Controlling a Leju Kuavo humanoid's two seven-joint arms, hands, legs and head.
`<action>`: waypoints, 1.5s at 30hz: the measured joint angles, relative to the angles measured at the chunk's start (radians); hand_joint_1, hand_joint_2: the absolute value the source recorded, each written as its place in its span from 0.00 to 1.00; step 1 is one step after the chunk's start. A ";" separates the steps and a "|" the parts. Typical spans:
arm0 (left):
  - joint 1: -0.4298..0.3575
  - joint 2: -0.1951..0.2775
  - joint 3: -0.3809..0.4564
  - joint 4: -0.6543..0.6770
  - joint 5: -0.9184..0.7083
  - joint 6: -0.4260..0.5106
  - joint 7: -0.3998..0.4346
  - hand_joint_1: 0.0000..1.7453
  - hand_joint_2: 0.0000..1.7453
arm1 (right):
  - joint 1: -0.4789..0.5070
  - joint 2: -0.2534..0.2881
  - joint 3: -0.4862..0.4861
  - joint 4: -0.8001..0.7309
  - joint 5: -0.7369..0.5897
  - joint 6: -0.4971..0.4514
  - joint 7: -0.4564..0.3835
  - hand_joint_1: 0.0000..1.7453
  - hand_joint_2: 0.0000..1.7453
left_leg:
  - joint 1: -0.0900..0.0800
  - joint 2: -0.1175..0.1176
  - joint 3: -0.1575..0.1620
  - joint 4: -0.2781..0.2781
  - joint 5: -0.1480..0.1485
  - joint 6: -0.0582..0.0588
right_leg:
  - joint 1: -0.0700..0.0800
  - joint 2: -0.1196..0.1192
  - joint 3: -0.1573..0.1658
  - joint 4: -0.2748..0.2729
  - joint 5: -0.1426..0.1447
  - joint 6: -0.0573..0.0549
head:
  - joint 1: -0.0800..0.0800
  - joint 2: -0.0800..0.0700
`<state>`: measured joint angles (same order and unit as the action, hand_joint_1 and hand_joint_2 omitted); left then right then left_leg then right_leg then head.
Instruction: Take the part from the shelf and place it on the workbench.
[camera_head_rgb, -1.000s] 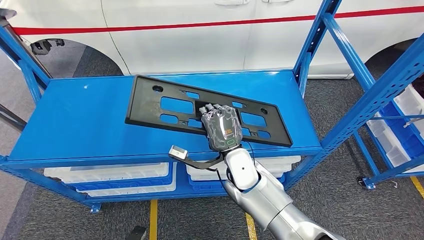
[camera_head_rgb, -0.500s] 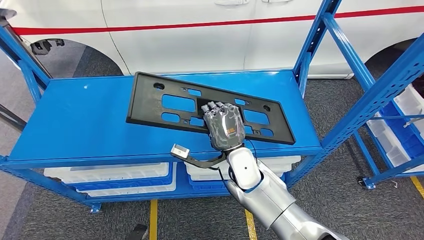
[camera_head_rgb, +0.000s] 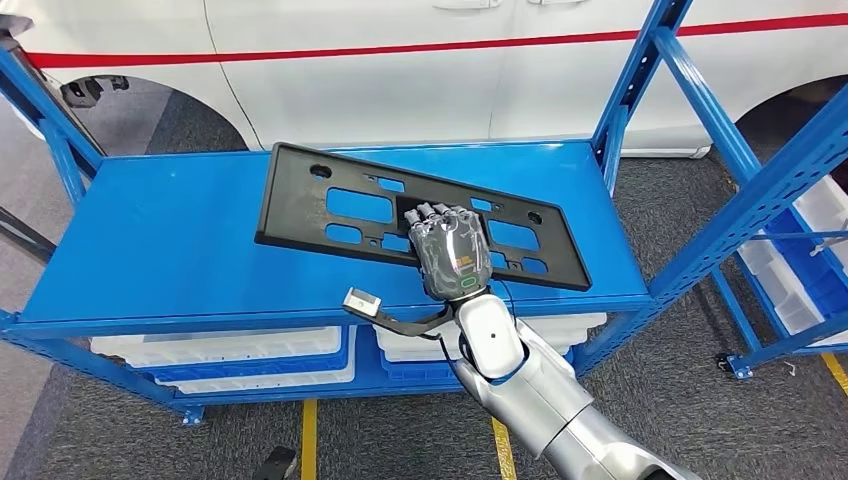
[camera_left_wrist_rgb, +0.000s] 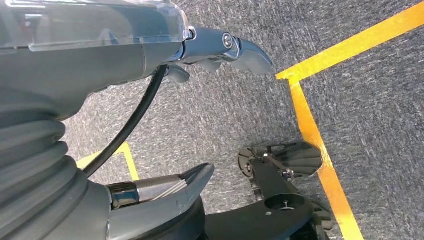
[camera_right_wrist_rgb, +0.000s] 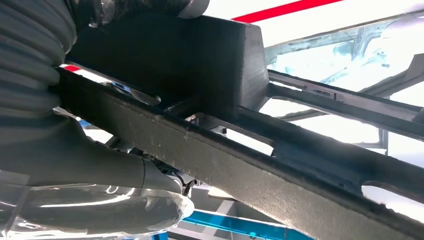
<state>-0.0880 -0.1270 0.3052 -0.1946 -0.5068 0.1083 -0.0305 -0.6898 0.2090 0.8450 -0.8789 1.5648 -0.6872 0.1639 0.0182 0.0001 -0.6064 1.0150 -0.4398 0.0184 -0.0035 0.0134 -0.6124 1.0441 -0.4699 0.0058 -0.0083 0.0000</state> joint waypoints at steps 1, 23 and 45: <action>-0.001 -0.001 0.000 0.000 0.000 0.000 0.000 0.00 1.00 | -0.002 -0.001 0.000 -0.001 0.000 0.000 0.000 1.00 1.00 | 0.004 0.001 0.006 -0.009 0.004 0.005 | 0.000 -0.001 -0.012 0.029 -0.020 0.004 | 0.000 0.000; -0.004 -0.004 0.000 0.000 -0.011 -0.002 0.002 0.00 1.00 | -0.014 -0.025 0.038 0.002 0.005 -0.002 0.011 1.00 1.00 | 0.005 -0.004 -0.031 0.215 -0.133 -0.025 | 0.008 -0.008 -0.045 0.011 0.041 -0.043 | 0.003 0.000; -0.014 -0.009 0.000 0.000 -0.032 -0.002 0.014 0.00 1.00 | -0.022 -0.033 0.049 0.013 -0.001 -0.003 -0.019 1.00 1.00 | -0.007 0.005 -0.052 0.019 0.052 -0.023 | -0.007 -0.008 0.083 -0.006 -0.053 -0.006 | 0.005 0.000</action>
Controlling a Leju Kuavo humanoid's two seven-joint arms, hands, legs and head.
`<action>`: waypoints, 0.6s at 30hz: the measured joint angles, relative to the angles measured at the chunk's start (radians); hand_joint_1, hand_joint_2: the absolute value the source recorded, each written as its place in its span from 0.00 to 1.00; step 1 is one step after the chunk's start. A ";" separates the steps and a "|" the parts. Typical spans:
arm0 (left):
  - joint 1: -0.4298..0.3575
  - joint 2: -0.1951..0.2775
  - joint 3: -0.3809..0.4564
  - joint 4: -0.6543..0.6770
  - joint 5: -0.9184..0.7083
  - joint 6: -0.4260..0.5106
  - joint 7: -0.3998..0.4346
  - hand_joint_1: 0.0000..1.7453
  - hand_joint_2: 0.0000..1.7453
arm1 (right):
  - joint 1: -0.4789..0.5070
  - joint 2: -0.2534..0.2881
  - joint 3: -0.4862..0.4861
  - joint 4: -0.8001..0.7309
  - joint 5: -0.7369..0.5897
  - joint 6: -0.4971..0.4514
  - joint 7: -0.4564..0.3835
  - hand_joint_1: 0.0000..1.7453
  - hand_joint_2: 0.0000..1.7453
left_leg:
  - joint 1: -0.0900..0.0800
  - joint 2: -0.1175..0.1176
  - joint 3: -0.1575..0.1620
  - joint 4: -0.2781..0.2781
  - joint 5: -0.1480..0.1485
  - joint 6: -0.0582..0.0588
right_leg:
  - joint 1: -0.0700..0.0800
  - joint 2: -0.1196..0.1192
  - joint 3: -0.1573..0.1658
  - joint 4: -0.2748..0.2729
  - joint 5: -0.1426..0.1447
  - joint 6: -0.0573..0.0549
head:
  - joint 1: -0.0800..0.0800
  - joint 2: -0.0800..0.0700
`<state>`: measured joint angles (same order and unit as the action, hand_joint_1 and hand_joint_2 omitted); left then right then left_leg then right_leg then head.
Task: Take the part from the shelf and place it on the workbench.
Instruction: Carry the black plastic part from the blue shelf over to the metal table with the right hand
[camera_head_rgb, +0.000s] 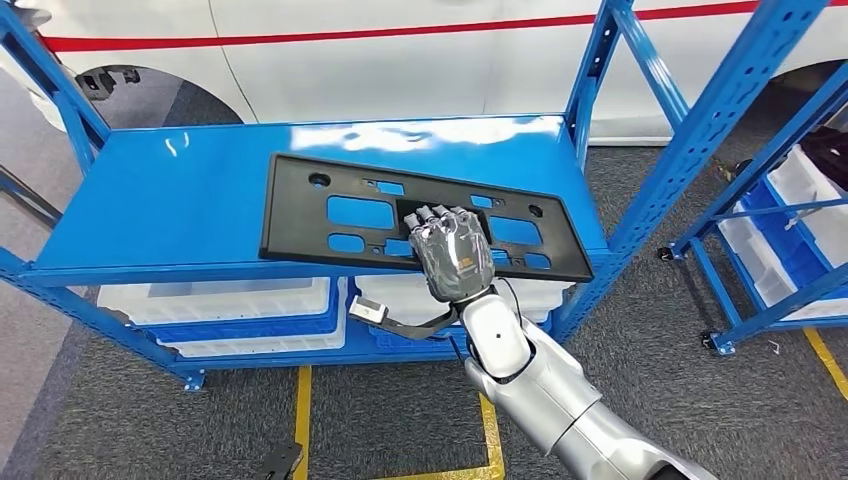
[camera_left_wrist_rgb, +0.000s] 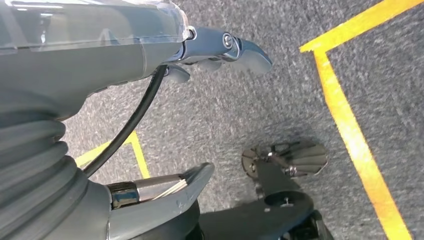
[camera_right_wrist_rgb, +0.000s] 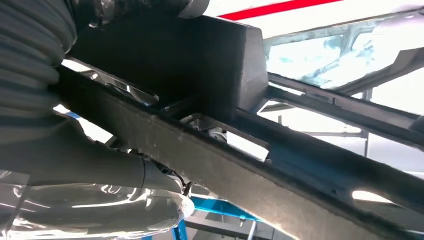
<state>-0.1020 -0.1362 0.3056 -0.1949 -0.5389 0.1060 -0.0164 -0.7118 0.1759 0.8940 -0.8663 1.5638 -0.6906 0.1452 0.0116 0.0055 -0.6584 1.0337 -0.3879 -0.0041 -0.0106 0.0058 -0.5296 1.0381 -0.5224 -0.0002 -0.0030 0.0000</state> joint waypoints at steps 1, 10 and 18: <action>0.001 0.000 0.000 0.000 -0.001 0.000 0.001 0.00 1.00 | 0.001 0.000 -0.002 0.002 -0.002 0.000 -0.004 1.00 1.00 | 0.001 -0.001 -0.006 0.004 -0.009 -0.005 | -0.001 -0.002 -0.006 -0.004 0.010 -0.010 | 0.000 0.000; 0.003 0.000 0.000 0.000 -0.003 0.000 0.003 0.00 1.00 | 0.007 0.004 -0.007 0.017 -0.005 0.000 -0.008 1.00 1.00 | 0.004 -0.002 0.033 0.194 -0.118 -0.013 | 0.005 -0.009 -0.121 0.014 0.091 -0.034 | -0.002 0.000; -0.006 -0.001 0.000 -0.001 -0.008 0.000 0.003 0.00 1.00 | 0.005 0.007 -0.027 0.025 -0.035 0.000 -0.048 1.00 1.00 | 0.002 0.003 0.126 -0.024 -0.103 0.024 | 0.007 -0.005 -0.172 0.061 0.071 0.009 | 0.001 0.000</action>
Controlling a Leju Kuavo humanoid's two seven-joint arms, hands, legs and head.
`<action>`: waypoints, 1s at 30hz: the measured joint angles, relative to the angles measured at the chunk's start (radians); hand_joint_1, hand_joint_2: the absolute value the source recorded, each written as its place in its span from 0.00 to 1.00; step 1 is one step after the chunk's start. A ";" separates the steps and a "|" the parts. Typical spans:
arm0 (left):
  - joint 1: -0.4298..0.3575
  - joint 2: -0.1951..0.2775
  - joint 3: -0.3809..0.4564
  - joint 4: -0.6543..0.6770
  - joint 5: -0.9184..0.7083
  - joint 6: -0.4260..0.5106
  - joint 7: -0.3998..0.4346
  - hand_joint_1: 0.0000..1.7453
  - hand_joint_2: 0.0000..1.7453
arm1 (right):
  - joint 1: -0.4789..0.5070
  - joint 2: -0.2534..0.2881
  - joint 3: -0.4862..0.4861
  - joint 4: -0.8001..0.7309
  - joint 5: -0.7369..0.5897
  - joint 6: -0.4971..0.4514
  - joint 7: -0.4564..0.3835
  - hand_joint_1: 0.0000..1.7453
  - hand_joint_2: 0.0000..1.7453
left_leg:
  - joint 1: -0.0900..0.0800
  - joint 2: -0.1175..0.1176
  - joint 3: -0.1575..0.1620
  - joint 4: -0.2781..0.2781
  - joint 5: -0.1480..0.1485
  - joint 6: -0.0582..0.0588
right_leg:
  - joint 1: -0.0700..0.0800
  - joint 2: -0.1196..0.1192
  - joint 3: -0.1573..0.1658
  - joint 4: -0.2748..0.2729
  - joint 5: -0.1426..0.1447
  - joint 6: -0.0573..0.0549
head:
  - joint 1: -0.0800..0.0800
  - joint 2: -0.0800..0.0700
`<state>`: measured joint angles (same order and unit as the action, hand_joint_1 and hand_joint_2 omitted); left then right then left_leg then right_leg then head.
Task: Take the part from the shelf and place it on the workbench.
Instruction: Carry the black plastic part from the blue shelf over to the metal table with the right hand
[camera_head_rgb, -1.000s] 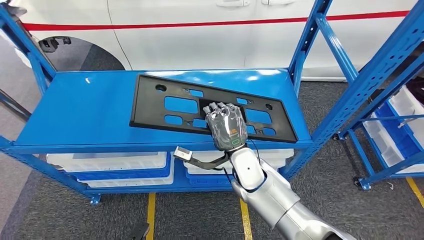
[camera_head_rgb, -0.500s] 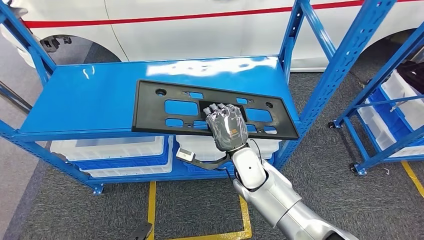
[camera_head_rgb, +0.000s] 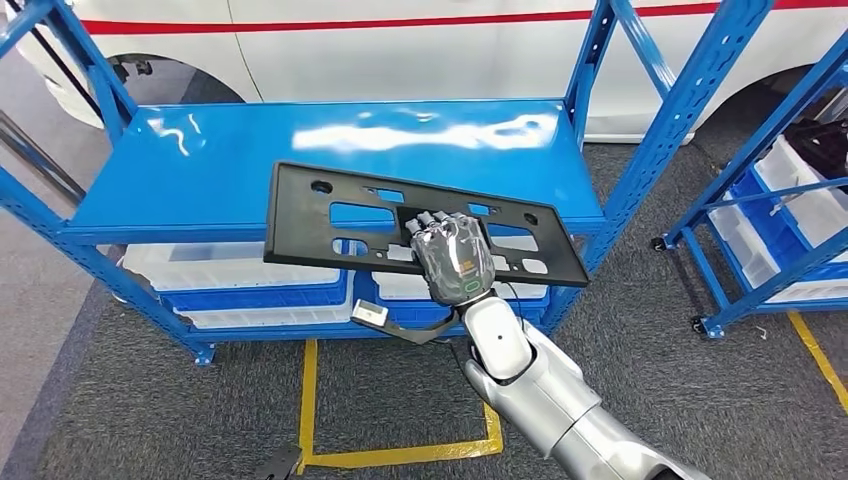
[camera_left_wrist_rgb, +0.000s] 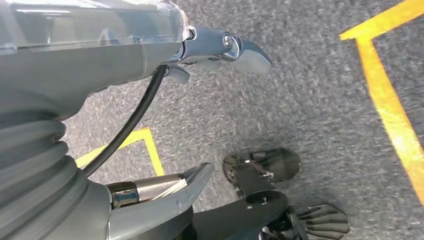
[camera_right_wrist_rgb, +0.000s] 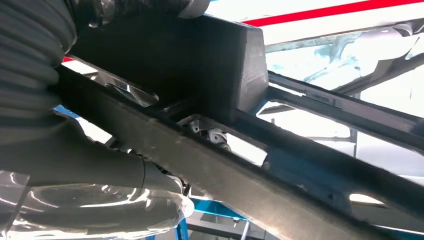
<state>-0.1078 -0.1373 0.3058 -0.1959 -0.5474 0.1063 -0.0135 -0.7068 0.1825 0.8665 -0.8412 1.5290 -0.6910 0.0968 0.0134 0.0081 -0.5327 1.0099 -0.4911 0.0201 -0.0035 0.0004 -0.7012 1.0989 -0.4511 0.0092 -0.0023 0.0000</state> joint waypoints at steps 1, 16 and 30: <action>-0.002 0.000 0.000 0.000 0.000 0.000 0.000 0.00 1.00 | -0.001 0.000 -0.004 0.002 -0.004 0.000 -0.006 1.00 1.00 | 0.000 0.002 -0.012 0.001 0.012 0.005 | -0.002 0.000 -0.013 0.048 -0.053 0.003 | 0.001 0.000; 0.002 0.000 0.003 -0.001 -0.010 0.004 0.015 0.00 1.00 | 0.001 0.021 -0.049 0.028 -0.006 -0.001 -0.044 1.00 1.00 | 0.000 -0.003 -0.171 0.099 0.013 -0.039 | -0.003 -0.005 0.145 -0.073 -0.036 -0.050 | -0.001 0.000; 0.000 -0.001 0.003 -0.002 -0.024 0.016 0.020 0.00 1.00 | 0.025 0.025 -0.067 0.031 -0.004 -0.001 -0.052 1.00 1.00 | -0.002 0.001 0.026 -0.007 -0.015 -0.006 | 0.000 -0.001 -0.013 -0.028 0.053 -0.009 | 0.001 0.000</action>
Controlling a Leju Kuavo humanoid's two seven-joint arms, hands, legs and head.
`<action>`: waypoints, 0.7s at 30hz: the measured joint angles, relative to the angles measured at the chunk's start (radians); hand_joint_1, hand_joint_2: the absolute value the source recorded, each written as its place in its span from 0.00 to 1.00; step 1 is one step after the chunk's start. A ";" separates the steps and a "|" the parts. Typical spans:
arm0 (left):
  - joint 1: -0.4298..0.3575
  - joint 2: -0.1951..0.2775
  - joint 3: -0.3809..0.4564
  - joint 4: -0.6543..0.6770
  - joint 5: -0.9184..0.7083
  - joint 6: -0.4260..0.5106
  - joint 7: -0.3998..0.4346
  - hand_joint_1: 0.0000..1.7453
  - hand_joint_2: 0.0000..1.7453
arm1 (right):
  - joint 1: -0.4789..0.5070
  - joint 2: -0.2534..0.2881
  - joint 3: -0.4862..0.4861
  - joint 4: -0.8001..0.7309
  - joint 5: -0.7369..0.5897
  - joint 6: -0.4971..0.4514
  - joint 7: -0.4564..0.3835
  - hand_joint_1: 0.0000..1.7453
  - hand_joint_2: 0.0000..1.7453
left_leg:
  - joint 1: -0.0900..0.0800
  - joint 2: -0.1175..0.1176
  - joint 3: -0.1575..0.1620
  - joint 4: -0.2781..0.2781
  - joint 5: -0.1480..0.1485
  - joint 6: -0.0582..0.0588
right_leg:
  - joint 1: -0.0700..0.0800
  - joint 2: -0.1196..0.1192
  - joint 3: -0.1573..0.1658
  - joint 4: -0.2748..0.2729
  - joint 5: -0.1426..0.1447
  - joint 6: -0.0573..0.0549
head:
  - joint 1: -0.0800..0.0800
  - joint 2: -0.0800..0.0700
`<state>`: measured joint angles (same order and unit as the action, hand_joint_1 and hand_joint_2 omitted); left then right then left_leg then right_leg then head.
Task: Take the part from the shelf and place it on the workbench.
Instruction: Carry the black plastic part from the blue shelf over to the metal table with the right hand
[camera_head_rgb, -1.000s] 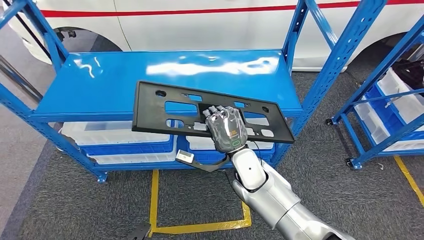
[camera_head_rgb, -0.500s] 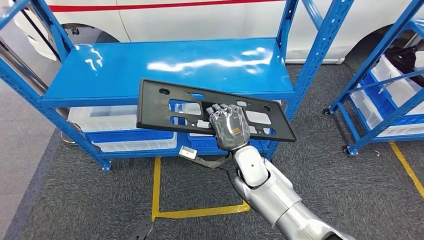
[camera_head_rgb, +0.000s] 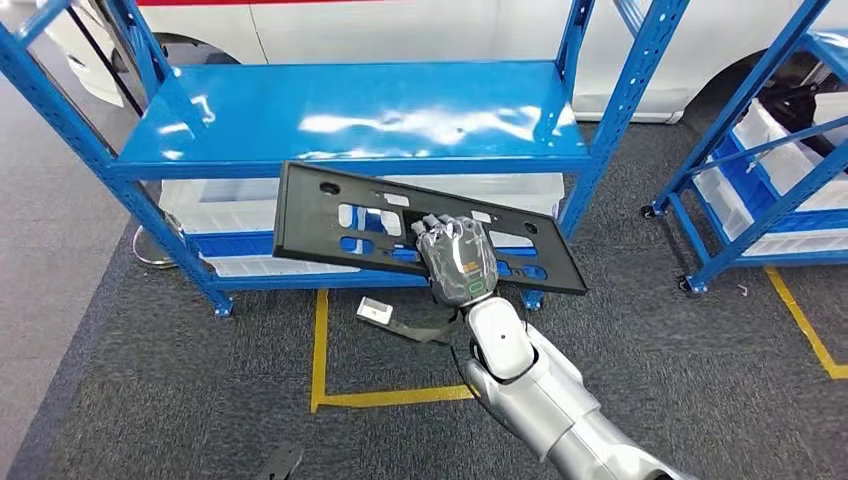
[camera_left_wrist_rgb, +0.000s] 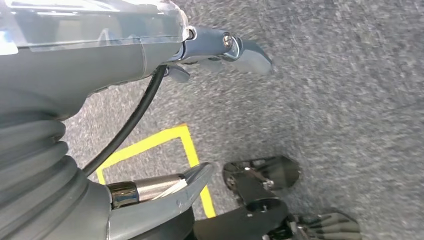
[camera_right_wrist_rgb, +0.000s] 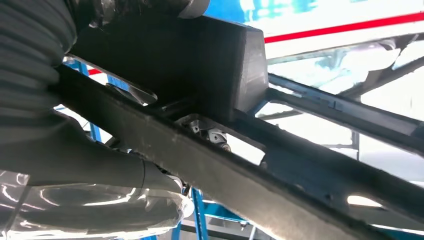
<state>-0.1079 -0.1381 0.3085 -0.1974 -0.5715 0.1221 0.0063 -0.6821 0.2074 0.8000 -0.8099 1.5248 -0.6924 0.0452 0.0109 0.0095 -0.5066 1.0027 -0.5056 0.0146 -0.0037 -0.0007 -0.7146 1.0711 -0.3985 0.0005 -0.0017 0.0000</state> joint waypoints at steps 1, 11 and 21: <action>0.000 0.000 0.000 0.000 0.000 0.000 0.000 0.00 1.00 | 0.002 0.000 -0.001 0.000 0.000 0.000 0.000 1.00 1.00 | 0.002 0.003 -0.014 -0.001 0.014 0.008 | -0.001 0.001 -0.011 0.038 -0.049 0.005 | 0.001 0.000; 0.001 0.000 0.000 0.000 -0.005 -0.004 -0.003 0.00 1.00 | 0.016 0.000 -0.004 -0.005 0.000 0.000 -0.011 1.00 1.00 | -0.005 0.002 -0.164 0.032 0.123 -0.004 | 0.006 0.003 0.200 -0.006 -0.139 -0.010 | 0.001 0.000; 0.015 0.004 0.000 0.000 -0.015 -0.016 -0.007 0.00 1.00 | 0.021 0.001 -0.008 0.001 -0.005 0.000 -0.029 1.00 1.00 | 0.000 -0.005 -0.209 0.306 -0.041 -0.042 | 0.003 -0.005 0.088 -0.046 -0.036 -0.047 | 0.000 0.000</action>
<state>-0.0926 -0.1338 0.3082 -0.1972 -0.5869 0.1060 -0.0011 -0.6607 0.2083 0.7922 -0.8087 1.5198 -0.6928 0.0164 0.0110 0.0045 -0.7159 1.3086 -0.5470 -0.0278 -0.0005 -0.0053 -0.6262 1.0250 -0.4344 -0.0466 -0.0017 0.0000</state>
